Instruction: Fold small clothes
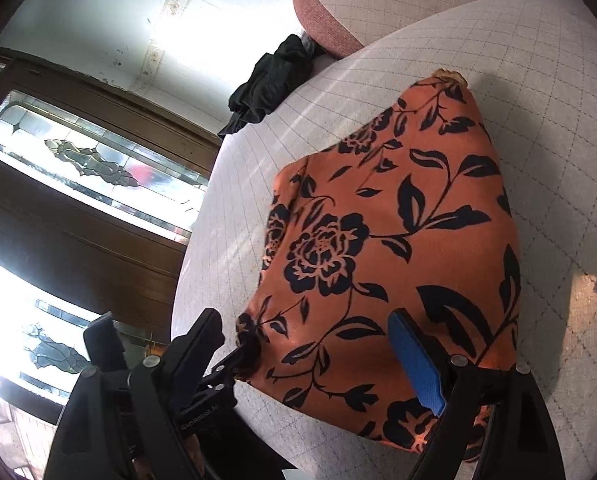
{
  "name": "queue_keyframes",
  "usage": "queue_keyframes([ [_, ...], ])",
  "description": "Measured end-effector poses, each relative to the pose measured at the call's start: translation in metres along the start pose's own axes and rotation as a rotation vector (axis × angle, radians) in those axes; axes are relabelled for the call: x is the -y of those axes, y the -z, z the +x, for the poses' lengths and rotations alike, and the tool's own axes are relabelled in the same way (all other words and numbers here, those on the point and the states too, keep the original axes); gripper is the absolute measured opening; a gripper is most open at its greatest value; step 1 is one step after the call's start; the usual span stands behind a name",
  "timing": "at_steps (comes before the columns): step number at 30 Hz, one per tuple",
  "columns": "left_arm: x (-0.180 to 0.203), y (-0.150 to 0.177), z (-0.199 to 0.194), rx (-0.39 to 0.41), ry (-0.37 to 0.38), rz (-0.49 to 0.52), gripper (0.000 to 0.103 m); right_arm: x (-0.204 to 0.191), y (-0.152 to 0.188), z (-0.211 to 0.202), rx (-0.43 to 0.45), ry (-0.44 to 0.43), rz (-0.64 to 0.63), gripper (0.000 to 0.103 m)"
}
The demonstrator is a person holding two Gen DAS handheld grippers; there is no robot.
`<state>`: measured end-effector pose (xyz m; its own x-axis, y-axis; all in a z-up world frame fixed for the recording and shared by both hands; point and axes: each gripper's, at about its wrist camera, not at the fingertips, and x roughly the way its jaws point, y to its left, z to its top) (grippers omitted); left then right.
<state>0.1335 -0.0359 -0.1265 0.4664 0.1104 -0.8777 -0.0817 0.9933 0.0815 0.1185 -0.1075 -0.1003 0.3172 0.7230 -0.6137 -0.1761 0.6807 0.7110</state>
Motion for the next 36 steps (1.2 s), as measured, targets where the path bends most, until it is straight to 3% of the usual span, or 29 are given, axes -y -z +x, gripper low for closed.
queue_keyframes([
  [2, -0.001, 0.0, 0.001, -0.005, 0.003, 0.0, 0.068, 0.015, 0.002, 0.015, -0.033, 0.0, 0.014, 0.088],
  [8, -0.002, -0.006, -0.003, 0.005, 0.0, -0.007, 0.068, -0.011, -0.001, -0.014, 0.021, -0.035, -0.027, 0.088],
  [17, -0.002, -0.017, -0.008, 0.023, -0.017, -0.008, 0.068, -0.004, -0.019, -0.031, 0.063, -0.037, -0.014, 0.088],
  [21, -0.003, -0.018, -0.007, 0.019, -0.016, -0.013, 0.068, 0.007, -0.051, -0.015, 0.07, -0.02, 0.001, 0.088],
  [24, -0.005, -0.018, -0.007, 0.016, -0.008, -0.014, 0.068, 0.043, -0.067, 0.023, -0.036, 0.02, 0.109, 0.089],
  [25, -0.006, -0.019, -0.008, 0.022, -0.008, -0.015, 0.068, 0.046, -0.067, 0.022, -0.014, -0.001, 0.133, 0.089],
  [28, -0.016, -0.022, -0.009, 0.038, 0.021, -0.049, 0.069, 0.029, -0.062, -0.007, 0.05, -0.036, 0.08, 0.089],
  [31, -0.027, -0.029, -0.007, 0.044, 0.108, -0.105, 0.07, 0.024, -0.048, -0.036, 0.101, -0.001, 0.015, 0.089],
  [36, -0.037, -0.044, 0.003, 0.033, 0.202, -0.193, 0.075, 0.071, -0.034, -0.052, 0.101, 0.091, 0.11, 0.089],
])
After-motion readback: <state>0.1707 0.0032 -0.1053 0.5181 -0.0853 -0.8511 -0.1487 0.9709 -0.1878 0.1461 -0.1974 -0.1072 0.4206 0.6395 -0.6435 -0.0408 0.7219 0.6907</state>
